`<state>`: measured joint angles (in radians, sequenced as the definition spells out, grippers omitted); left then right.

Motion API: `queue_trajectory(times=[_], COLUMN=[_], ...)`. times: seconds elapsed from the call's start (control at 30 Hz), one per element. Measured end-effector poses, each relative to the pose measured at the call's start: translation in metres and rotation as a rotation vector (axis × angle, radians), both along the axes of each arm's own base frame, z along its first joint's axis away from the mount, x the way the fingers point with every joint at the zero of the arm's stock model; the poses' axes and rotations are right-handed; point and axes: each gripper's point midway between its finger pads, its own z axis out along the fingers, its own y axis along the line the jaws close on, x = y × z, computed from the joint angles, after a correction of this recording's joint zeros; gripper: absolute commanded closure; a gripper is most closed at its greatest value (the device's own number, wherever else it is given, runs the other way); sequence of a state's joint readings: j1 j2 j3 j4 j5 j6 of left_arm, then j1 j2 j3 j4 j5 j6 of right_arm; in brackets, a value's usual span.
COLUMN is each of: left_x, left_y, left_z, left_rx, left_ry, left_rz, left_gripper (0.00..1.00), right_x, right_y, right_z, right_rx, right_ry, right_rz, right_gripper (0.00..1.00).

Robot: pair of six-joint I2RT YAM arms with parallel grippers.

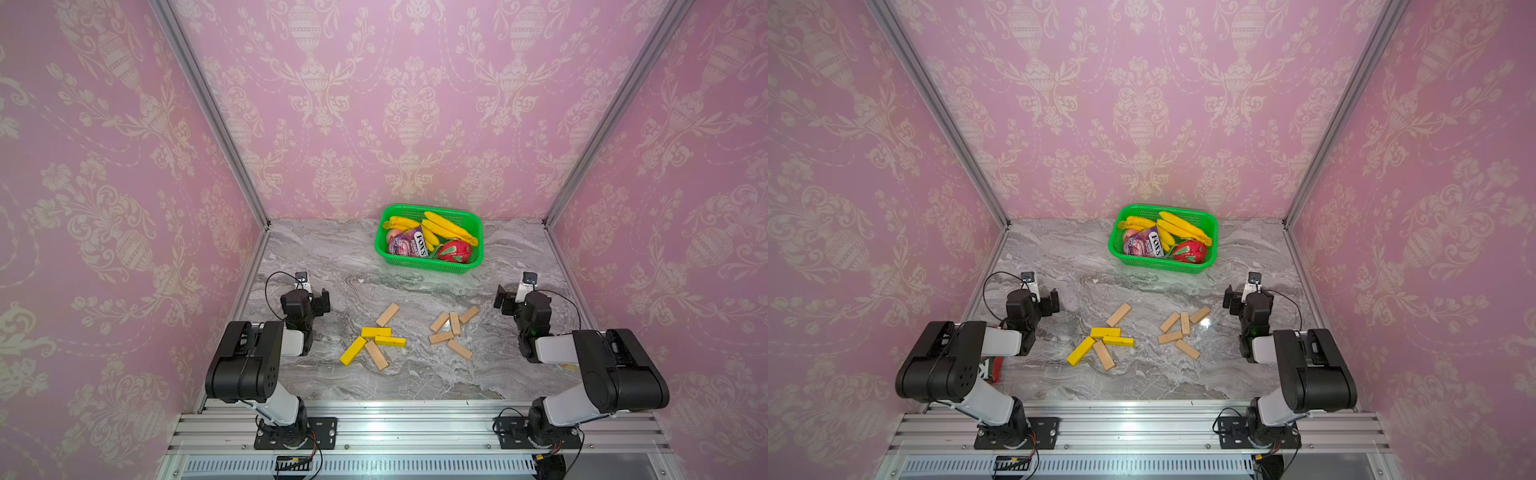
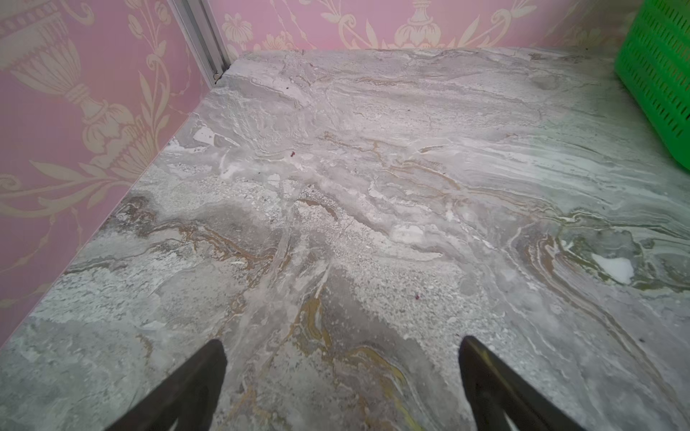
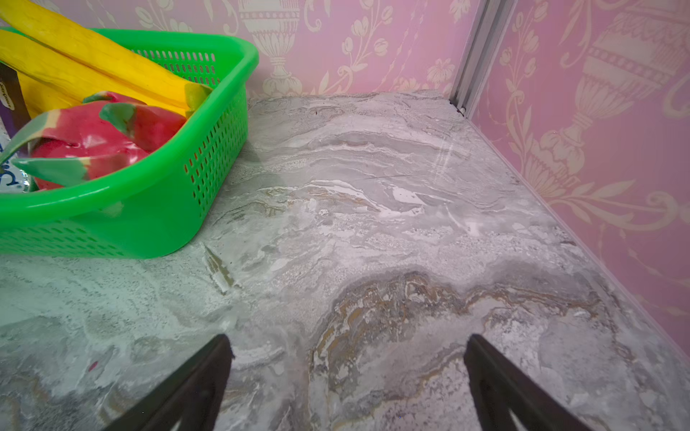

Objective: Assemble the letter k with building blocks
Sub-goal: Pick up the building block from the center of the board.

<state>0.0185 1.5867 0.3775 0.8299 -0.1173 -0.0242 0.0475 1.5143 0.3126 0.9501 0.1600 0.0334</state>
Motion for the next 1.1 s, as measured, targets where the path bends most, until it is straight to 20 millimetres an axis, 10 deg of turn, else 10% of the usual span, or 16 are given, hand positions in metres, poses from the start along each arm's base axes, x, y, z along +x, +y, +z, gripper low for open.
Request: queue_trajectory(times=[1.1], left_x=[0.0040], left_y=[0.0002], left_z=[0.0032], left_rx=[-0.003], left_ry=[0.060], left_rz=[0.001], left_gripper=[0.02], right_x=[-0.0015], right_y=[0.0039], right_z=[0.0023], right_rx=[0.004], right_ry=[0.024], right_rz=[0.024], right_gripper=[0.00])
